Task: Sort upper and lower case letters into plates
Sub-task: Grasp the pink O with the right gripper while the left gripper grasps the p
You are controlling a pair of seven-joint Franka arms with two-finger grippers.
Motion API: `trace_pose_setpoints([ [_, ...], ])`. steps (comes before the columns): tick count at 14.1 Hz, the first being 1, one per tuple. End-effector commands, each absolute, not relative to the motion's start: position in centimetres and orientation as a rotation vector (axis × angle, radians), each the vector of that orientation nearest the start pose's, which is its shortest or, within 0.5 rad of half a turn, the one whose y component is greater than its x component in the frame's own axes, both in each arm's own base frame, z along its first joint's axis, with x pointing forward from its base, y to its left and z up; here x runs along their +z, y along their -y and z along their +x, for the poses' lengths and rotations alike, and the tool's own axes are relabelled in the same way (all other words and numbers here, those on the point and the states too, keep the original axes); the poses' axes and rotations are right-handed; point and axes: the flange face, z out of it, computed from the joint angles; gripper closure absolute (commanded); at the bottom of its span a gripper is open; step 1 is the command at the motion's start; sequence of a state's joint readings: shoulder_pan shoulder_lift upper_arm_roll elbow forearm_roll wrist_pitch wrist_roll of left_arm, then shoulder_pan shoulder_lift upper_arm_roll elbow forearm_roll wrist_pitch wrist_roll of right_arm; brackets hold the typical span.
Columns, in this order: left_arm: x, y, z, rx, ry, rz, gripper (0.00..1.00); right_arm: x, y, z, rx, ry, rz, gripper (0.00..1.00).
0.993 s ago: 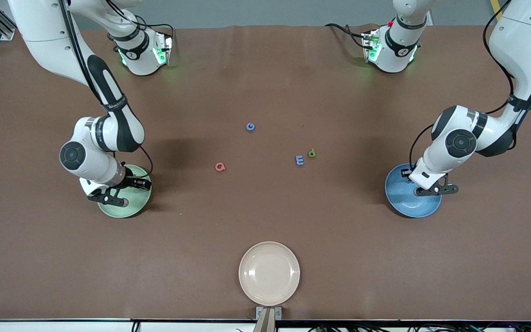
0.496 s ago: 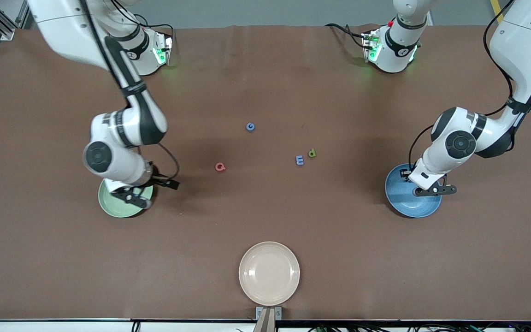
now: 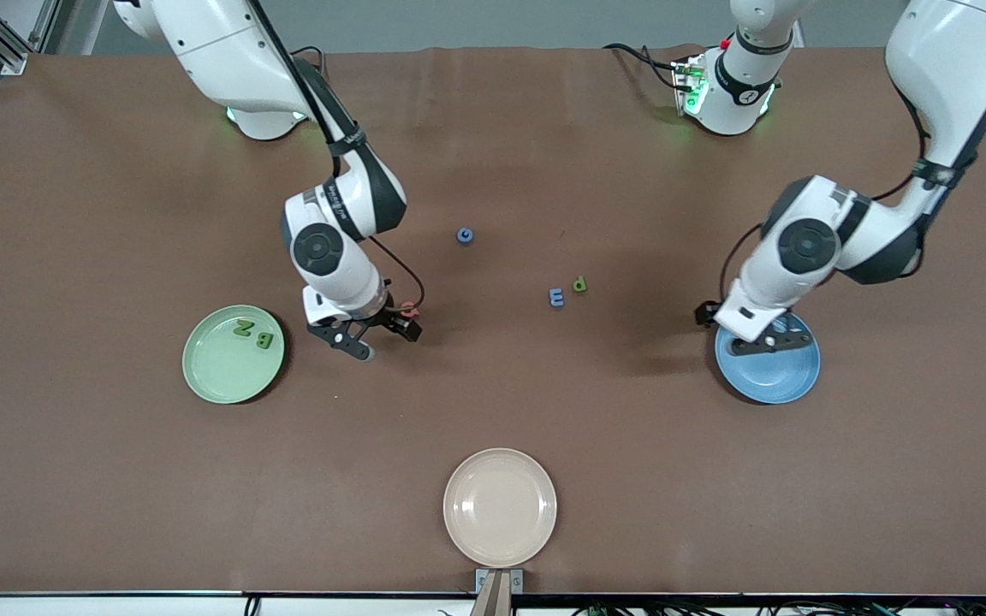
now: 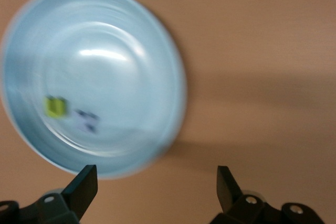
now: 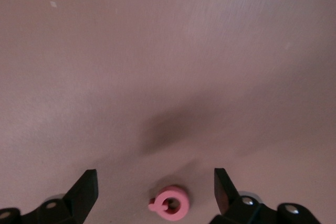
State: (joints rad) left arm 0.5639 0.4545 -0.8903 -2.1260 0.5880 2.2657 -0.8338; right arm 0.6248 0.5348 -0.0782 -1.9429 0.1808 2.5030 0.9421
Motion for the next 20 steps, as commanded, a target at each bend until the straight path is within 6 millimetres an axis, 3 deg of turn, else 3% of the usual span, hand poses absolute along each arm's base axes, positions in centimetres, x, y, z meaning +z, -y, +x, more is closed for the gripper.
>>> trace_pose_setpoints([
  [1,25.3,23.7,50.9,0.069,0.289,-3.037,0.00,20.2,-33.4,51.9,0.050,-0.876,-2.951,0.05],
  [5,24.2,31.6,47.8,0.086,0.400,-3.046,0.00,18.2,-33.0,49.6,0.084,-0.897,-2.978,0.07],
  [9,21.9,35.1,45.8,0.110,0.444,-3.023,0.00,16.9,-32.8,48.2,0.041,-0.914,-2.960,0.09],
  [12,19.9,36.2,45.1,0.099,0.473,-3.019,0.00,17.0,-33.2,48.1,0.038,-0.918,-2.957,0.12],
  [17,18.4,36.7,44.9,0.081,0.431,-3.055,0.01,17.0,-34.2,47.4,0.049,-0.934,-2.957,0.27],
  [20,17.9,36.7,44.8,0.088,0.420,-3.054,0.19,17.0,-34.4,47.3,0.045,-0.913,-2.966,0.42],
])
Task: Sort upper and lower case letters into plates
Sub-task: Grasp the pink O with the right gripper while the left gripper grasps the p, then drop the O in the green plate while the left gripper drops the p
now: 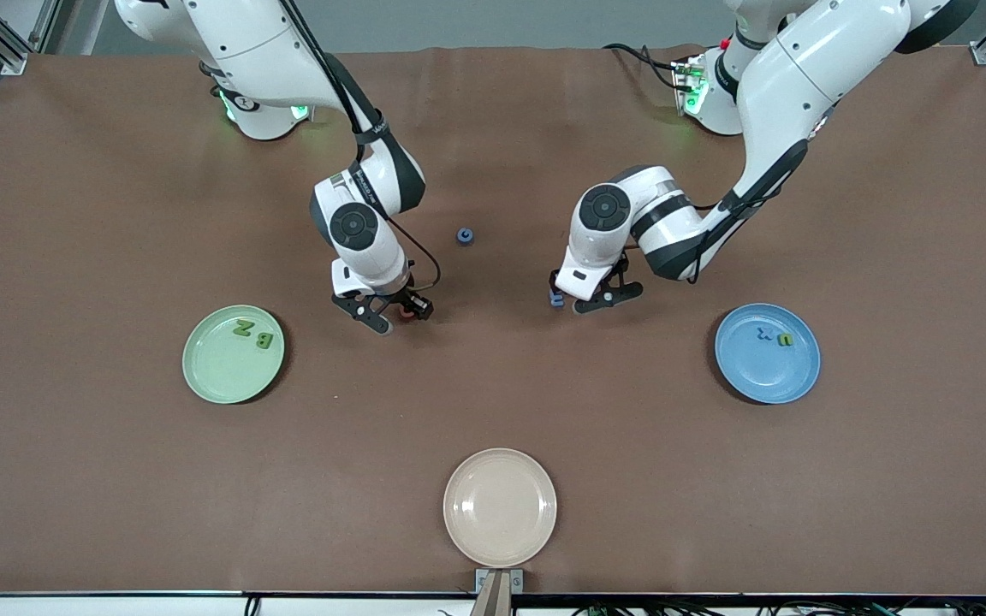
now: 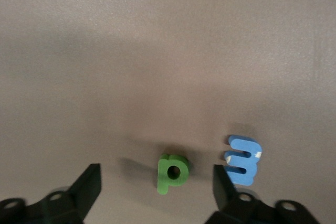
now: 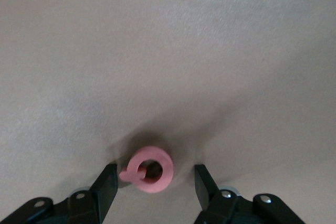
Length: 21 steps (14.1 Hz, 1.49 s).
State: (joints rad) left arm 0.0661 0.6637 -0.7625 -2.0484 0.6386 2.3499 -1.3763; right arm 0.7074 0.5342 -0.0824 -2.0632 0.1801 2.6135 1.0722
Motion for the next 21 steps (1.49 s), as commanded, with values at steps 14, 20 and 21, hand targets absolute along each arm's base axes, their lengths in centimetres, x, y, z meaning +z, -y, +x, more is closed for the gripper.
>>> trace_pose_setpoints([
  [14,16.6,36.4,44.5,0.122,0.424,-3.045,0.81,23.2,-24.5,54.3,0.099,-0.634,-3.146,1.00],
  [20,19.3,34.5,46.3,0.039,0.463,-2.989,0.94,23.8,-6.0,57.7,0.172,-0.305,-3.155,1.00],
  [21,20.7,33.2,47.4,0.001,0.485,-2.970,0.94,23.3,-3.7,57.6,0.174,-0.278,-3.152,1.00],
])
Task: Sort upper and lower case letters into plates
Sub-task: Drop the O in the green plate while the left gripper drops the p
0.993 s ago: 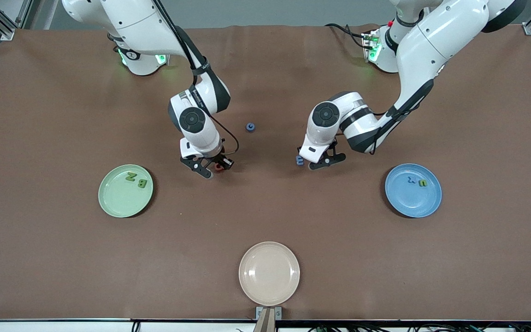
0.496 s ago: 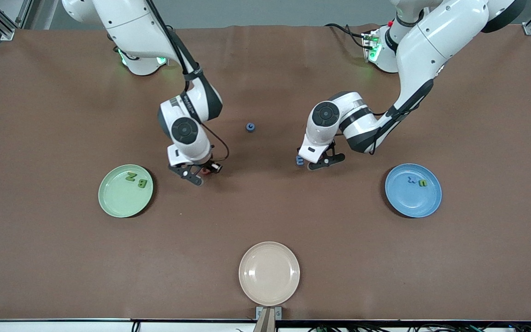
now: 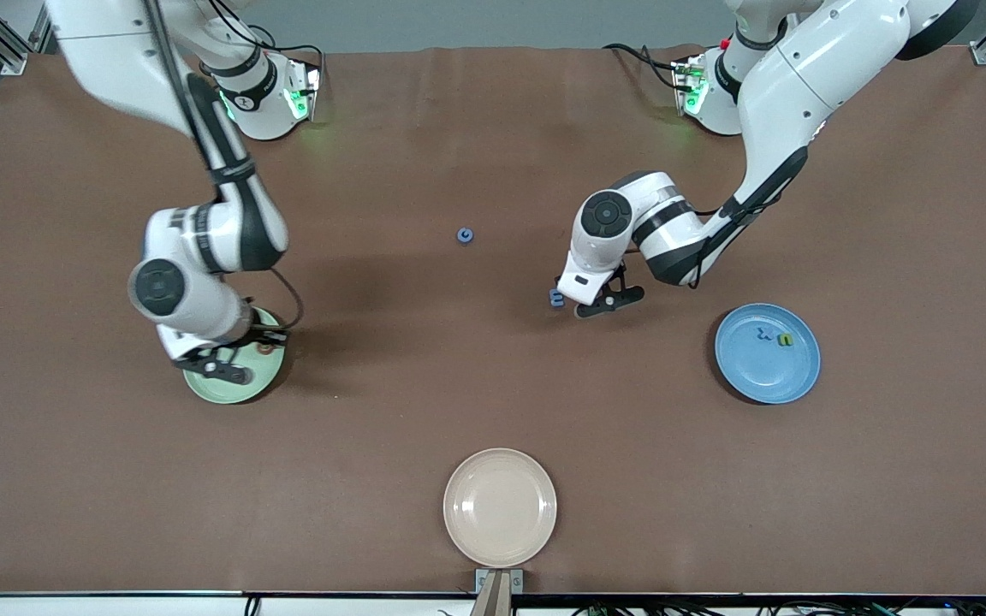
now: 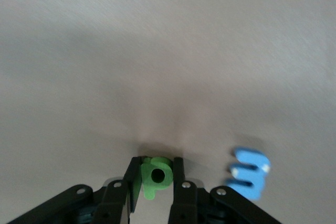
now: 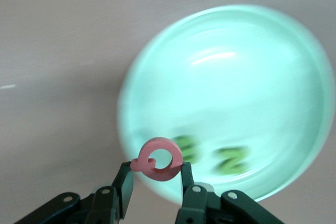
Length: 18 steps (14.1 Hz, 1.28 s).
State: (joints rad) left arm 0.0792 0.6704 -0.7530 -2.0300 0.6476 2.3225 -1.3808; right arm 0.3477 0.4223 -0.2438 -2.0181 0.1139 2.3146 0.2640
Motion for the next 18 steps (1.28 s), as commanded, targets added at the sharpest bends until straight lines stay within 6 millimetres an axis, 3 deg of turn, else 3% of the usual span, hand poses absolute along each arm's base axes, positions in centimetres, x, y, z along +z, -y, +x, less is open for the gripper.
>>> trace_pose_setpoints([
  [1,21.8,31.5,48.4,-0.028,0.485,-2.962,0.94,22.8,-2.1,57.4,0.160,-0.264,-3.150,1.00],
  [2,22.5,30.0,49.3,-0.043,0.457,-2.964,0.94,22.3,-0.5,57.2,0.132,-0.244,-3.146,1.00],
  [4,24.3,26.6,51.1,-0.064,0.393,-2.977,0.94,21.0,0.8,56.6,0.093,-0.233,-3.147,1.00],
  [7,25.9,19.9,53.3,-0.033,0.242,-3.023,0.94,19.7,0.5,56.2,0.109,-0.238,-3.145,0.99],
  [10,24.9,13.7,53.8,0.015,0.174,-3.027,0.94,19.0,0.3,56.1,0.122,-0.242,-3.142,0.97],
  [11,24.3,11.2,53.9,0.002,0.123,-3.001,0.94,19.0,0.2,56.2,0.122,-0.239,-3.143,0.91],
  [12,23.8,9.4,53.9,-0.002,0.106,-2.987,0.94,19.1,0.2,56.2,0.122,-0.239,-3.142,0.77],
  [13,23.6,8.5,54.0,-0.019,0.090,-2.991,0.94,19.2,0.1,56.3,0.120,-0.239,-3.142,0.45],
  [14,23.3,7.8,54.0,-0.028,0.078,-3.001,0.94,19.4,0.1,56.4,0.122,-0.238,-3.141,0.07],
  [15,22.6,7.0,54.1,-0.029,0.066,-3.016,0.94,19.6,0.0,56.5,0.123,-0.238,-3.140,0.00],
  [16,22.0,5.8,54.2,-0.035,0.063,-3.020,0.94,20.1,-0.6,56.6,0.130,-0.232,-3.137,0.00],
  [18,20.8,5.0,54.2,-0.035,0.035,-3.022,0.94,23.0,-4.0,57.7,0.186,-0.253,-3.124,0.00],
])
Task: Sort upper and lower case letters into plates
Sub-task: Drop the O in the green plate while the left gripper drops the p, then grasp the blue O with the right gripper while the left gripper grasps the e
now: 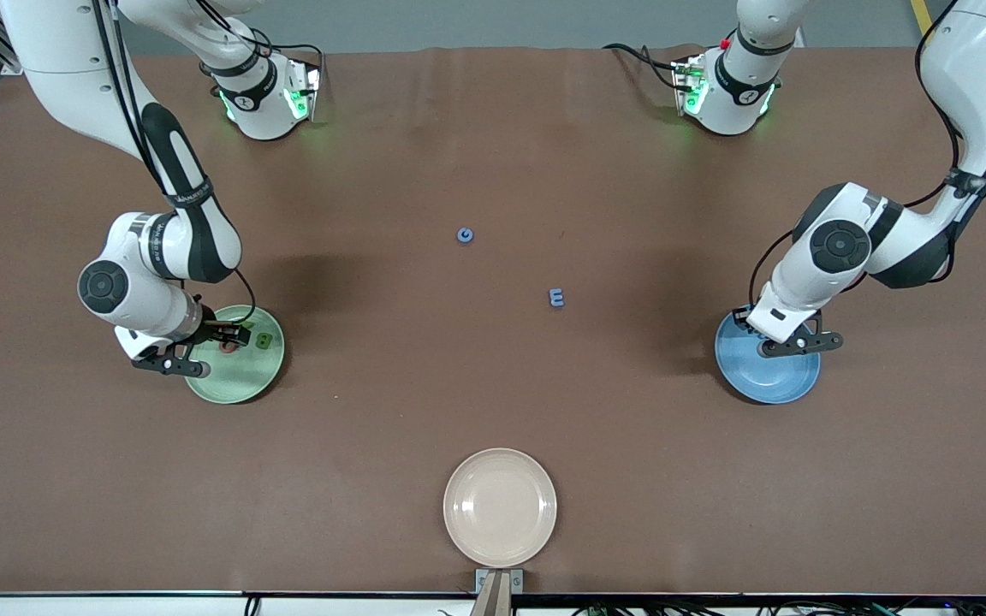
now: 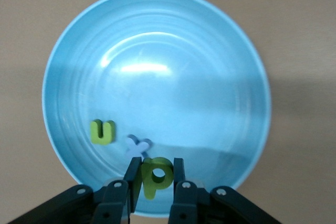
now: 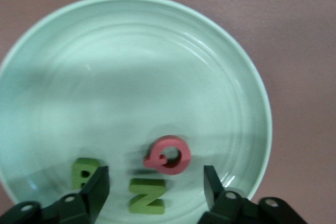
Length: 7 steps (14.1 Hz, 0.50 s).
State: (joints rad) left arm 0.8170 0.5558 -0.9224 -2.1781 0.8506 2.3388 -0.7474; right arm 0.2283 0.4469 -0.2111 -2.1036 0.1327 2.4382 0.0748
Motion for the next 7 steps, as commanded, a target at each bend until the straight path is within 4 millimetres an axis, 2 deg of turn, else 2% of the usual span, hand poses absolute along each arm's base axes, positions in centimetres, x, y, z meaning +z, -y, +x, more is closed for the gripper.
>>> trace_pose_setpoints([
  [1,20.6,4.9,54.1,-0.030,0.042,-3.024,0.94,24.6,-6.7,58.1,0.239,-0.346,-3.118,0.00],
  [2,20.4,5.0,54.1,-0.025,0.049,-3.028,0.93,25.5,-9.5,58.0,0.261,-0.406,-3.119,0.00],
  [4,19.9,5.5,54.1,-0.013,0.047,-3.043,0.92,26.0,-15.4,56.7,0.251,-0.529,-3.119,0.00],
  [7,19.2,5.9,54.2,-0.015,0.056,-3.052,0.91,26.1,-25.4,53.7,0.182,-0.710,-3.082,0.00],
])
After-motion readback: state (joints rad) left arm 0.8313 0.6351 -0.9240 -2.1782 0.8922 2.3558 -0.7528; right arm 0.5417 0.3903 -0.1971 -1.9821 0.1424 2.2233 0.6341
